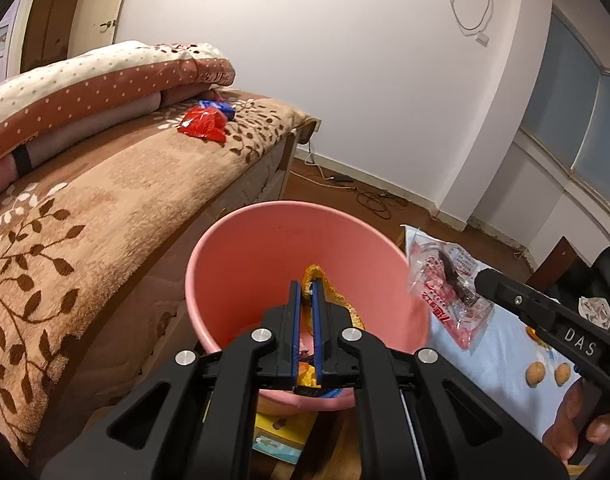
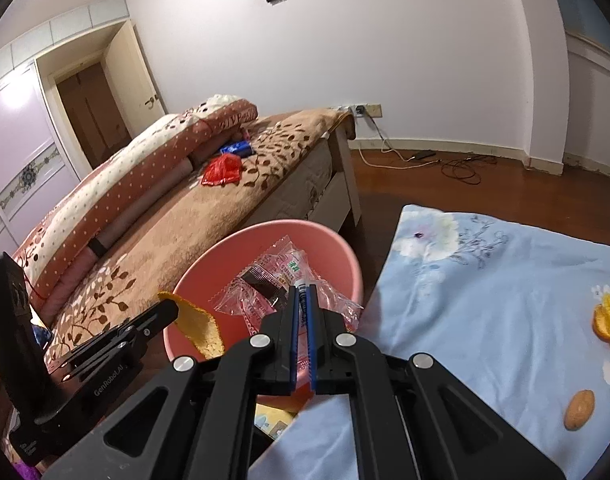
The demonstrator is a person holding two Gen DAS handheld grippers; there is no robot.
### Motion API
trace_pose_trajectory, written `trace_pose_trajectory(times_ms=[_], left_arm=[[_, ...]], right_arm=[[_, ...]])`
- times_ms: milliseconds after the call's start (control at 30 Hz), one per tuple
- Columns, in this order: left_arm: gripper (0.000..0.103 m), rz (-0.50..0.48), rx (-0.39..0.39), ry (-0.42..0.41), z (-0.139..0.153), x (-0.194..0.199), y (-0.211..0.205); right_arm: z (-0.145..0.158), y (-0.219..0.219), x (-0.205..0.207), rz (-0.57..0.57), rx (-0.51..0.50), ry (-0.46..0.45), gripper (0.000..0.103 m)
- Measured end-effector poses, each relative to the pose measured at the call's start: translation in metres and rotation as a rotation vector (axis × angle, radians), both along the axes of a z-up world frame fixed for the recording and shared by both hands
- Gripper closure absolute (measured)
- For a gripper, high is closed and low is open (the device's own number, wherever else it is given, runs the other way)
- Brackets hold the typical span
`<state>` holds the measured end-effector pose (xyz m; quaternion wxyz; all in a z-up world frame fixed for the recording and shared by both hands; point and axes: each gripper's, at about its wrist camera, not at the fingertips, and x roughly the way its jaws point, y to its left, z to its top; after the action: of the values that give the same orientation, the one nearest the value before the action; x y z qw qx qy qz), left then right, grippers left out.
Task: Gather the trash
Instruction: 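Carry packet and bread crust over the pink bucket and open both tools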
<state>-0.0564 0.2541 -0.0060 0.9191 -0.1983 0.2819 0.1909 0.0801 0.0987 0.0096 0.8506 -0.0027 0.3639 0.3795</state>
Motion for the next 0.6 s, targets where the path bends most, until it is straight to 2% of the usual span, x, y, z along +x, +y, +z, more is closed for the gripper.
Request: trace_pose_trajectory(times_ms=[600], left_arm=[[0.098,0.022,-0.028,0.048,-0.022,0.007,0.016]], right_arm=[[-0.026,0.029,0.006,0.026,-0.059,0.033,0.098]])
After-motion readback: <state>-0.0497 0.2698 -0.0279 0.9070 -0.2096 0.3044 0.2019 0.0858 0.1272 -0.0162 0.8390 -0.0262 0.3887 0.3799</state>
